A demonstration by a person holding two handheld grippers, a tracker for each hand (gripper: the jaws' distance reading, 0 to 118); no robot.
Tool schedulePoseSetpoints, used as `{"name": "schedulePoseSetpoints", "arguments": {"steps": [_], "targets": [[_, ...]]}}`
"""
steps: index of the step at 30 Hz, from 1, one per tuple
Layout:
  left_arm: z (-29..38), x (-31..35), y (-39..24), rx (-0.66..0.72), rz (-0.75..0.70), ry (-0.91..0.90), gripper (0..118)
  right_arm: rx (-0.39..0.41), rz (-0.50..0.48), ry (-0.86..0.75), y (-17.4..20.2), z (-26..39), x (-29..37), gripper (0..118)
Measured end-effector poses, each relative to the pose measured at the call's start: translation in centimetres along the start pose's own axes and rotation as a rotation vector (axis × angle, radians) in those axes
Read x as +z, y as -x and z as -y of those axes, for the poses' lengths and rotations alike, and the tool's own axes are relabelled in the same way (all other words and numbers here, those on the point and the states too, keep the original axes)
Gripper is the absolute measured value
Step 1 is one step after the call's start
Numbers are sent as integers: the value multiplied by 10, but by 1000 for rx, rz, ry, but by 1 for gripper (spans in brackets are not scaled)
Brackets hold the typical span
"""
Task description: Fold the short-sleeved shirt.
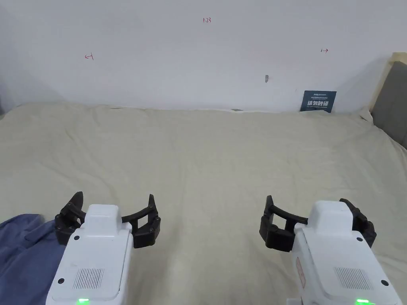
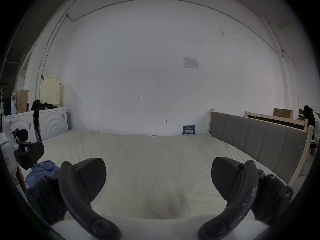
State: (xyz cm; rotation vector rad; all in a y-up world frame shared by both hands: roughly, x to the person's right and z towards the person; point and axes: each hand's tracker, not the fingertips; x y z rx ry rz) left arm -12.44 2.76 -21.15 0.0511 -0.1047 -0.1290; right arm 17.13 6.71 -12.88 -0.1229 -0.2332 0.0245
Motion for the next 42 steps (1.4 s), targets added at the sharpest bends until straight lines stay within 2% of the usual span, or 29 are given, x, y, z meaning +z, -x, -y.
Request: {"name": "schedulePoseSetpoints", "arguments": {"steps": [25,29,30,31,32,33,34,35,42], "targets": [[-4,1,4,9,-6,-10,118,21,-4,3,0,-1,-1,118],[-4,1,3,16,6,-4,115,25,-3,5,1,-1,-1,118],[-4,1,3,20,9,0,111,29,-7,6,1,-1,0,114],[-4,1,3,27,14,5,103,32,-9,4,2,-1,1,103],[-4,2,3,42,29,19,87,36,-10,5,3,-2,1,84],[-4,2,2,63,56,28,49,42,-11,9,3,-3,1,48],[-4,2,2,68,64,34,12,51,-1,14,5,-3,1,18],[-3,1,1,59,58,40,1,57,11,17,6,-3,0,3],[-2,9,10,56,54,51,0,27,-15,26,6,-5,-5,1]]}}
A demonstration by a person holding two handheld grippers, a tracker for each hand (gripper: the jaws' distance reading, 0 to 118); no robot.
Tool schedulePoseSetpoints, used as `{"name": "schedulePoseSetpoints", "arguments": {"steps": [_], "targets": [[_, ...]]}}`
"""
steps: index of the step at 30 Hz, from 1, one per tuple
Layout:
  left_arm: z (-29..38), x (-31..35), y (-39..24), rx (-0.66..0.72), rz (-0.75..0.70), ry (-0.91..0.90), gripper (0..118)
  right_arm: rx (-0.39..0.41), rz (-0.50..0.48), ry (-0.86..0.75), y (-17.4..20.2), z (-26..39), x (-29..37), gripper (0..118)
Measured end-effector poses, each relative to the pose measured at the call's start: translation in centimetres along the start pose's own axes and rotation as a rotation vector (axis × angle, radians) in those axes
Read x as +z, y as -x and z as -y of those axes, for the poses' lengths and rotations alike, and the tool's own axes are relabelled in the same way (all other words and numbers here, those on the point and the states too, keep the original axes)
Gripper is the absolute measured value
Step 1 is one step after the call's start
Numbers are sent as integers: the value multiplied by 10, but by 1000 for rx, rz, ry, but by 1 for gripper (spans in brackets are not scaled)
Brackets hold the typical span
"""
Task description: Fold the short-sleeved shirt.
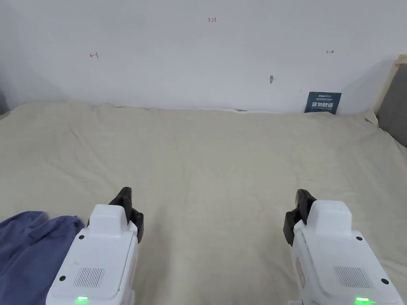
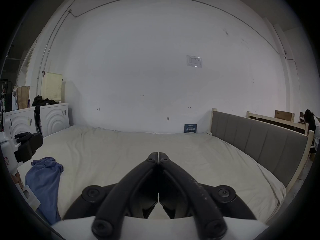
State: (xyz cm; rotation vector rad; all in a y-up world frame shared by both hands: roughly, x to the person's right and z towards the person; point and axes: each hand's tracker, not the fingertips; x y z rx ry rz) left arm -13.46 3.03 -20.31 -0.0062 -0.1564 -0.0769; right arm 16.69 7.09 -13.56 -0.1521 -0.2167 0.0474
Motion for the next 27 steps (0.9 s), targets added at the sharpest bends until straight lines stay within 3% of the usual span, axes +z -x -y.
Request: {"name": "schedulePoseSetpoints", "arguments": {"steps": [6,18,22,27], "targets": [[3,6,41,10,-99,18,0,8,-121,-10,35,-5,-17,1],[11,80,187,-16,-484,72,0,21,-519,-26,189,-9,-29,1],[13,105,218,-15,-560,99,0,29,-595,-26,222,-9,-18,1],[21,119,234,25,-605,128,0,46,-639,-16,236,-3,-18,1]]}}
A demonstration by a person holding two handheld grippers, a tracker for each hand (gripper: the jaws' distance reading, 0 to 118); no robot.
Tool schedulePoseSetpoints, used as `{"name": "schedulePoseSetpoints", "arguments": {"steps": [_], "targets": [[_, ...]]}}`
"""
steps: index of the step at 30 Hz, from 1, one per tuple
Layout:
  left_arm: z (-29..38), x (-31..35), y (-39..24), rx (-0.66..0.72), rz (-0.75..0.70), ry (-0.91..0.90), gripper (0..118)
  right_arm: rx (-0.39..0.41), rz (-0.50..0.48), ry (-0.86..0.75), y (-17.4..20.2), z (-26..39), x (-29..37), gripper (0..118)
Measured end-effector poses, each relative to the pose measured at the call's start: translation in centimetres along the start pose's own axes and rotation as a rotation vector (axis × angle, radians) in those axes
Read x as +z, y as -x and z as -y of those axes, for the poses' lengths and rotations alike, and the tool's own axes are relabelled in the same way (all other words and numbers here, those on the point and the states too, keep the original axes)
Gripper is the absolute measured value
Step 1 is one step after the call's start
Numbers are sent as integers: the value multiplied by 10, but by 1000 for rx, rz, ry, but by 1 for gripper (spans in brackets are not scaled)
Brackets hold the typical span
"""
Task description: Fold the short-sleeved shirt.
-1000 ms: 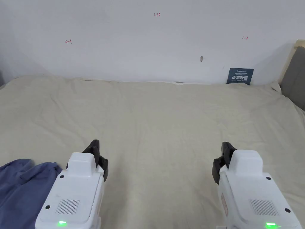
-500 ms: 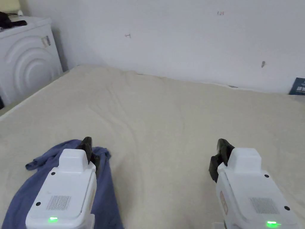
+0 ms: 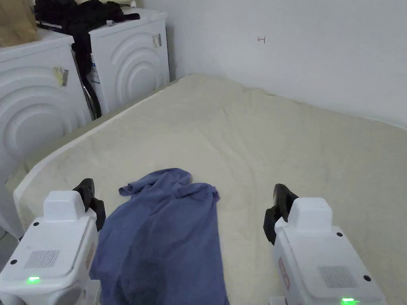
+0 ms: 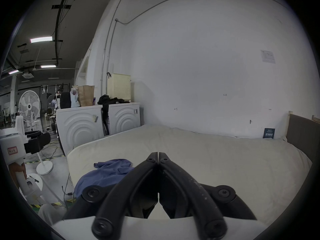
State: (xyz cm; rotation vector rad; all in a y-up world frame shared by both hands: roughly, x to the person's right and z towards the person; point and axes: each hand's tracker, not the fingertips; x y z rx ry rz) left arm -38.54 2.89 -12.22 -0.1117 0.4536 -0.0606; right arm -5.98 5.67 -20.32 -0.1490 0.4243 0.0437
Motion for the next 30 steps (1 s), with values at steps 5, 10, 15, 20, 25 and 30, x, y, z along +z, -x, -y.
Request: {"name": "schedulePoseSetpoints", "arguments": {"steps": [5,10,15,20,25,30], "targets": [[6,-22,-7,64,91,140,3,8,19,10,-13,5,1,1],[25,-74,-26,122,179,380,109,18,85,27,-38,11,4,1],[57,-125,-56,94,208,539,118,0,169,56,-64,22,4,2],[107,-179,-86,50,214,757,118,-2,232,103,-89,35,5,2],[143,-199,-108,12,167,889,86,-28,300,150,-110,47,8,2],[133,-184,-123,-64,260,819,4,-59,338,167,-120,49,18,2]]}}
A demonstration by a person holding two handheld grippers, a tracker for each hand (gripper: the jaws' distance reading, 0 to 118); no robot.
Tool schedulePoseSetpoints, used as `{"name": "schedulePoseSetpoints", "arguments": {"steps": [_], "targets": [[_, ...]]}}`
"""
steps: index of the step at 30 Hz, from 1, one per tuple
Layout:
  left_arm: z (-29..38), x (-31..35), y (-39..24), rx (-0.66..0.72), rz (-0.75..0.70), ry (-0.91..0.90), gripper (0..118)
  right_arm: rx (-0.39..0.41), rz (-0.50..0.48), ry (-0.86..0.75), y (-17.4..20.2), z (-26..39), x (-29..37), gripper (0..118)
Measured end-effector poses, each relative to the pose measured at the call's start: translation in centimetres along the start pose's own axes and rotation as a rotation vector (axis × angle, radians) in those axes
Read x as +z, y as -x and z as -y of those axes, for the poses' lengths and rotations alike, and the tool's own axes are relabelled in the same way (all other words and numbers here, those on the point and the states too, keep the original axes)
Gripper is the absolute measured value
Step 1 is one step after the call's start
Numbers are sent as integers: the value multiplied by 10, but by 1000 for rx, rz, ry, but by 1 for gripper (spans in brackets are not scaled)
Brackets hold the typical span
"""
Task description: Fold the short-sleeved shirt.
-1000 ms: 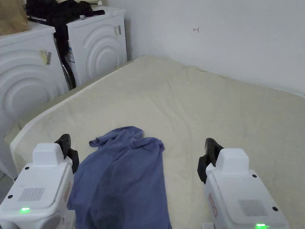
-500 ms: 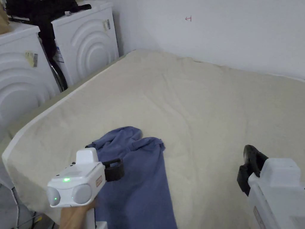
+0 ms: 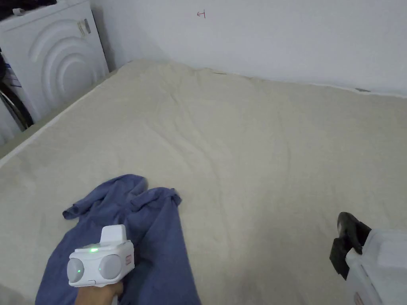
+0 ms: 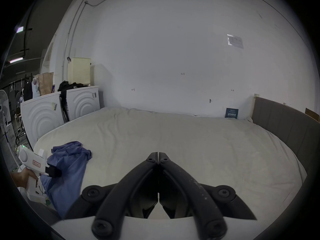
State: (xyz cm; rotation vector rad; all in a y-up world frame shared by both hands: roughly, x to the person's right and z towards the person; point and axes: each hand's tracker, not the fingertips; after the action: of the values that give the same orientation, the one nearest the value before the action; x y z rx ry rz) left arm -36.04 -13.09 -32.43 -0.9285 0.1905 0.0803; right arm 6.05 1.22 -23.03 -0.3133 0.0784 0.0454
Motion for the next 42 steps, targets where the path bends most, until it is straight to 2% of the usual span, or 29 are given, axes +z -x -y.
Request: {"name": "schedulePoseSetpoints", "arguments": {"steps": [1,3,5,10,14,19,27,32,36,42], "targets": [[0,5,-2,-21,-10,-8,4,-12,7,-2,-2,0,3,2],[-4,15,4,22,10,-11,3,-37,11,-9,-6,-4,11,2],[-6,39,10,112,74,-87,3,-49,17,-23,-11,-7,20,2],[-23,117,1,160,242,-223,3,-67,41,-61,-26,-16,43,2],[-61,187,-41,72,366,-378,3,-87,67,-89,-44,-20,61,2],[-112,253,-117,-51,558,-484,3,-101,113,-133,-69,-25,84,2],[-141,304,-256,-231,797,-538,3,-78,221,-198,-121,-28,119,2],[-123,296,-323,-299,893,-454,3,-72,293,-212,-149,-22,138,2],[-89,260,-359,-401,895,-314,3,-78,337,-201,-166,-13,147,2],[-17,174,-386,-543,804,-42,3,-103,362,-173,-178,0,148,2]]}}
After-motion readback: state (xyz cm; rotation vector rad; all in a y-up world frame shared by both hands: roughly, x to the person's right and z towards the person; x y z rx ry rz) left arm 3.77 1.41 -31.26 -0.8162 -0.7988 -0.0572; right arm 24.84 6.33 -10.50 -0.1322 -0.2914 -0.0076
